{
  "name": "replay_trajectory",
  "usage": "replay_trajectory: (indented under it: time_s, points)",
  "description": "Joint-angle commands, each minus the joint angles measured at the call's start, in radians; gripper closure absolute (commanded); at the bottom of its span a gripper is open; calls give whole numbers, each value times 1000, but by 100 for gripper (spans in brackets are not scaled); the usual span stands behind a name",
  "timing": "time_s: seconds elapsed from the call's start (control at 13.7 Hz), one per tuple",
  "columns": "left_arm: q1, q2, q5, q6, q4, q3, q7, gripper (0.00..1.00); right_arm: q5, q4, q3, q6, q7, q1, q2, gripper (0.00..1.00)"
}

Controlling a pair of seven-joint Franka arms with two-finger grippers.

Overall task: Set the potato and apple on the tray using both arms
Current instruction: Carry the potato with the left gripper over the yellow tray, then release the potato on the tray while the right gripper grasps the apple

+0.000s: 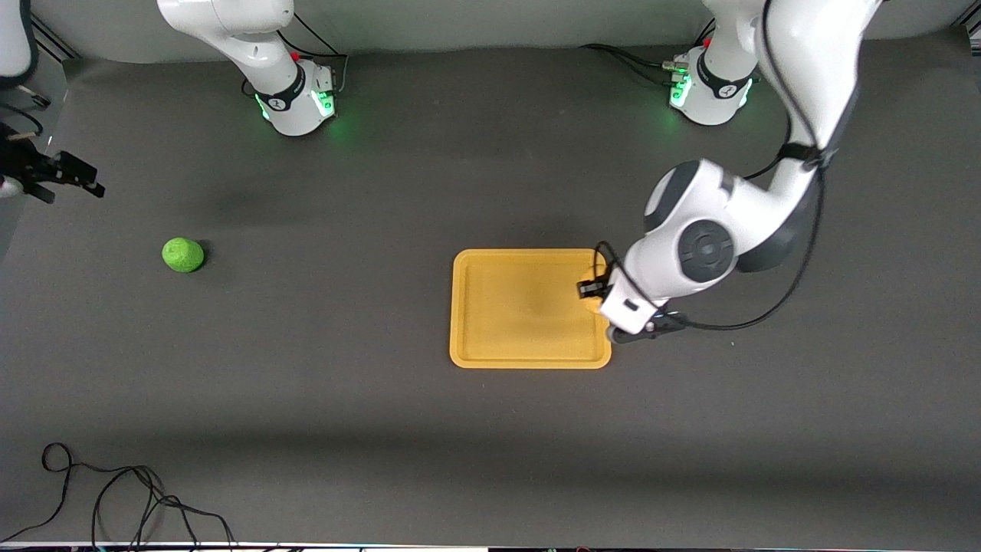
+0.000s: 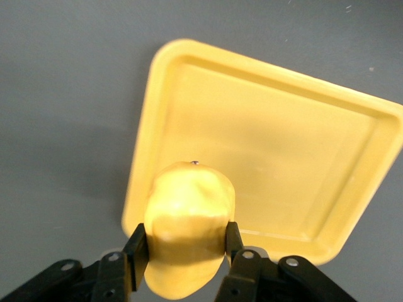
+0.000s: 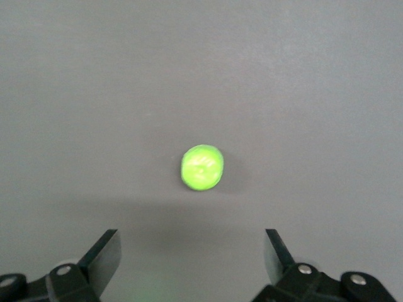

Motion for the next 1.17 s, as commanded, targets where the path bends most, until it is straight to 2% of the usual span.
replay_trajectory:
  time_s: [0.0,0.15,0.29,0.44,0.58,0.73,0.87,0.95,1.02,1.09]
  points:
    - [-21,91,35,29,49,14,-56,82,-11,-84,-27,162,-2,16,80,0]
    - [-31,145,88,129,51,17,-105,82,14,-144,-33,275,-2,16,135,0]
    - [-32,145,139,123,41,16,-123,81,45,-156,-33,351,-17,16,227,0]
    - [-55,145,142,96,34,16,-125,79,143,-155,-32,431,-80,26,330,0]
    - [-57,149,151,97,34,17,-125,64,249,-155,-32,494,-161,40,417,0]
    - [-57,153,206,91,28,17,-123,63,327,-153,-27,534,-212,43,487,0]
    - [-57,160,263,91,17,17,-122,57,352,-152,-21,590,-218,68,530,0]
    - [-58,160,282,92,11,17,-123,51,352,-152,-21,597,-218,69,540,0]
    - [-61,162,294,95,9,17,-123,33,352,-150,-21,598,-218,69,545,0]
    - [-61,163,308,95,9,17,-122,14,352,-150,-21,598,-218,71,545,25]
